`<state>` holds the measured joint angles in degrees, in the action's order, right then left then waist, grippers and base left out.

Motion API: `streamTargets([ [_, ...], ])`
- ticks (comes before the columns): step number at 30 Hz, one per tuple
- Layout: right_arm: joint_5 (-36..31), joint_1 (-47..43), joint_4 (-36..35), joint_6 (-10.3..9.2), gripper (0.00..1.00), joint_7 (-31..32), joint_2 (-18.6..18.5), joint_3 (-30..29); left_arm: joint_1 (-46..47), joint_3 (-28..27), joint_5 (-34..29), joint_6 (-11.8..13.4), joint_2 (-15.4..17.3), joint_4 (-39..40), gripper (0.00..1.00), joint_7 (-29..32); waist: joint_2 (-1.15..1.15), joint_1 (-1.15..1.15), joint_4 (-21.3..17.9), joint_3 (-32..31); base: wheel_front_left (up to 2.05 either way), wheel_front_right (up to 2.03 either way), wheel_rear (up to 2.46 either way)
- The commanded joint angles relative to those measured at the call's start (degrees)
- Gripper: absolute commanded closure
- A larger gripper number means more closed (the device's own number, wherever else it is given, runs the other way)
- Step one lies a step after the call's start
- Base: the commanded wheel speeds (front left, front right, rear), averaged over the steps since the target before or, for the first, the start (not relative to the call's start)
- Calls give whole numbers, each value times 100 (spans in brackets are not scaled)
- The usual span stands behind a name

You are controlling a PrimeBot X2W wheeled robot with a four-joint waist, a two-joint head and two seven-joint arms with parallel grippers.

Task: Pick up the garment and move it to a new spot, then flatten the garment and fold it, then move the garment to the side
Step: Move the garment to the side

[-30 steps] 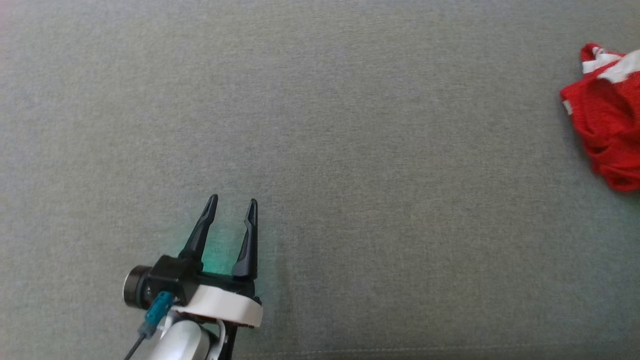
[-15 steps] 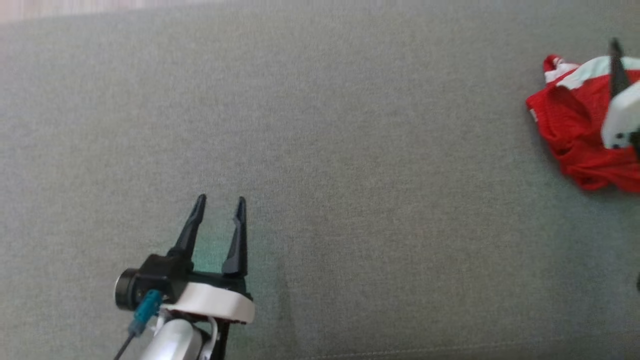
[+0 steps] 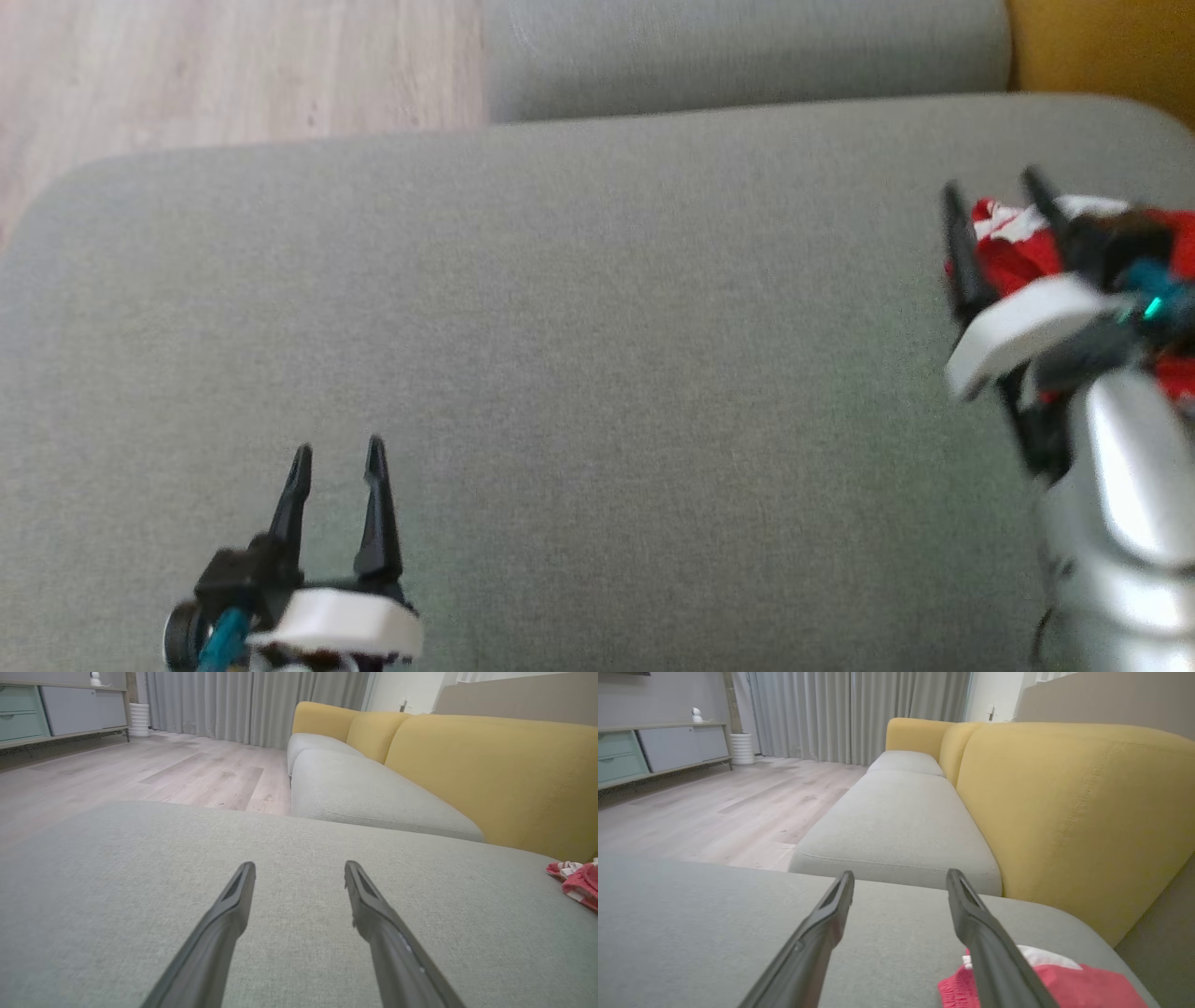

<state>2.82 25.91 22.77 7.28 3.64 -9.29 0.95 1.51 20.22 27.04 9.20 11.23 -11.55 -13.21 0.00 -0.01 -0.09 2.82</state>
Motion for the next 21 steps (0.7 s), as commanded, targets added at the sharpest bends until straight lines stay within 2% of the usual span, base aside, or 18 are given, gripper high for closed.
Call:
streamTargets([
  [1, -78, -84, -301, 21, 0, -111, 153, 65, 71, -252, 74, 41, 105, 126, 0, -71, 0, 1, 91, -195, 0, 0, 0],
  [7, -300, -1168, -834, 21, 0, -427, 589, 133, -225, -329, 145, 53, 127, 115, 0, -110, 0, 1, 197, -391, 0, 0, 0],
  [9, -321, -1547, -986, 21, 0, -497, 628, 193, -301, -336, 206, 30, 103, 101, 0, -114, 0, 1, 224, -430, 0, 0, 0],
  [15, 251, -2479, -1408, 21, 0, -662, 639, 400, -497, -332, 303, -57, 124, 67, 0, -124, 0, 1, 241, -504, 0, 0, 0],
  [21, 424, -2919, -1564, 21, 0, -700, 640, 539, -630, -320, 362, -71, 166, 33, 0, -97, 0, 1, 180, -554, 0, 0, 0],
])
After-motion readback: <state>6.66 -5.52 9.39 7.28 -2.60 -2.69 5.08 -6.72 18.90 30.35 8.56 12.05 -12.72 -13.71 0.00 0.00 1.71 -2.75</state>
